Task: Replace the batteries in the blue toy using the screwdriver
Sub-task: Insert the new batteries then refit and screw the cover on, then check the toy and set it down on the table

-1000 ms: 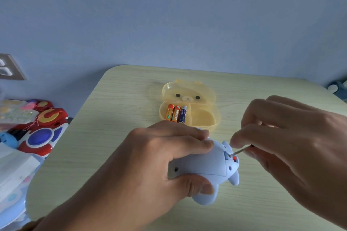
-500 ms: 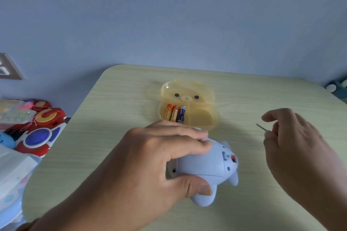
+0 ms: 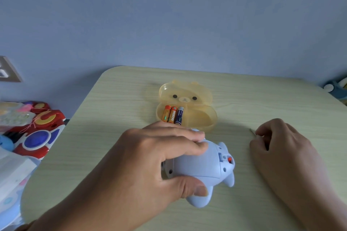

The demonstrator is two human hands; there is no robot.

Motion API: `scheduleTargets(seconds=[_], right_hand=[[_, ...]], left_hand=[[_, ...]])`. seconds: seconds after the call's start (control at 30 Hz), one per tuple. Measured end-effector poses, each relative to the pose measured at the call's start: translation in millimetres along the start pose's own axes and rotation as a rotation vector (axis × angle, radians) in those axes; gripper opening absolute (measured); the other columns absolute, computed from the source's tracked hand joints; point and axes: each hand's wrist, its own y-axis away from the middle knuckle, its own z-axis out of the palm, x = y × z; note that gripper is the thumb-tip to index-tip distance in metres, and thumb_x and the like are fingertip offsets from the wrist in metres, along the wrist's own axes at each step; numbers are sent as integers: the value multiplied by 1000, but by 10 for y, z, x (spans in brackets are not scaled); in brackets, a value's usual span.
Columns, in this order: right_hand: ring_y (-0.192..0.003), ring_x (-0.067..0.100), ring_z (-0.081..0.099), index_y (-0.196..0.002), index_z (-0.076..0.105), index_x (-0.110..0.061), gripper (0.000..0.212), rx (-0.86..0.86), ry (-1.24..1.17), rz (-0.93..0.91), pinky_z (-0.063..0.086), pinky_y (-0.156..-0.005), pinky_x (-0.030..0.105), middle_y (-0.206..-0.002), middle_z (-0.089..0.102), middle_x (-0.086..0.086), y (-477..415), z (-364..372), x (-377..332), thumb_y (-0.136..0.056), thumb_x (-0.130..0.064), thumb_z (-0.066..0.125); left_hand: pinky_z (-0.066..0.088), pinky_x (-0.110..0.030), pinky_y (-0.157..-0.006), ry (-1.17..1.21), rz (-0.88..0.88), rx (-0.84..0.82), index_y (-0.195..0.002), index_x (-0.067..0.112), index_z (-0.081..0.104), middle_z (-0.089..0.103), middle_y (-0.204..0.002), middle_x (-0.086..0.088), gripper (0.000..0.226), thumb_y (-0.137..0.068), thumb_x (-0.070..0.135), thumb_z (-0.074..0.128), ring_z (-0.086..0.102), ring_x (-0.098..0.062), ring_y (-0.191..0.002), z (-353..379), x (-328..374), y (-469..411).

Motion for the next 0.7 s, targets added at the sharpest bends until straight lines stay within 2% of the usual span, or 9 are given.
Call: scheduleTargets(seconds=[0.17,0.27,0.33,0.37,0.43,0.5,0.57,0.7], right_hand=[[-88,25,56,-88,53,-27,3,-19,15,-1,48,-70,36,-89,61,-3,-21,-3,7,-86,-26,53],[-93,24,54,-97,57,-25,14,8,33,-52,43,-71,34,-93,59,-3,-29,-24,73,-84,-25,60],[-91,16,52,-104,60,-27,25,76,-38,-230,41,-71,27,-96,58,-8,33,-153,82,-79,-23,66],[-91,9,52,-106,61,-31,32,50,-116,-359,41,-74,17,-101,58,-13,88,-238,61,-75,-26,66],[-102,1,58,-115,60,-38,48,-142,-265,-590,42,-82,6,-120,57,-20,216,-347,-7,-67,-34,66],[-112,0,58,-124,58,-40,59,-296,-288,-747,41,-89,4,-131,55,-21,269,-339,-20,-67,-39,72],[-109,-5,58,-123,60,-40,54,-274,-316,-799,42,-90,5,-129,56,-22,282,-269,1,-71,-42,73],[-100,-2,67,-115,69,-35,38,-200,-409,-751,50,-81,9,-120,65,-20,261,-250,-36,-78,-44,70]], left_hand=[[48,-13,-96,-5,2,5,-108,28,80,72,-122,21,50,-64,50,83,61,10,-118,4,5,-8],[48,-12,-96,8,4,8,-107,27,80,72,-121,21,49,-64,50,83,61,10,-118,4,1,0],[49,-14,-95,1,9,8,-107,28,80,72,-120,21,49,-65,52,81,61,9,-118,6,13,2],[49,-14,-96,-6,15,11,-107,28,80,72,-120,21,49,-65,53,81,61,9,-119,6,15,2],[48,-12,-97,-12,12,14,-107,28,80,72,-120,20,50,-64,54,80,61,9,-118,1,20,9],[47,-11,-98,-24,11,17,-107,28,80,72,-120,21,50,-64,54,79,61,10,-117,-1,34,-1],[48,-14,-98,-33,19,14,-107,26,80,72,-120,19,50,-66,54,79,62,9,-117,10,45,-19],[51,-17,-94,-79,42,36,-117,27,75,69,-126,18,51,-76,58,72,62,7,-119,2,96,41]])
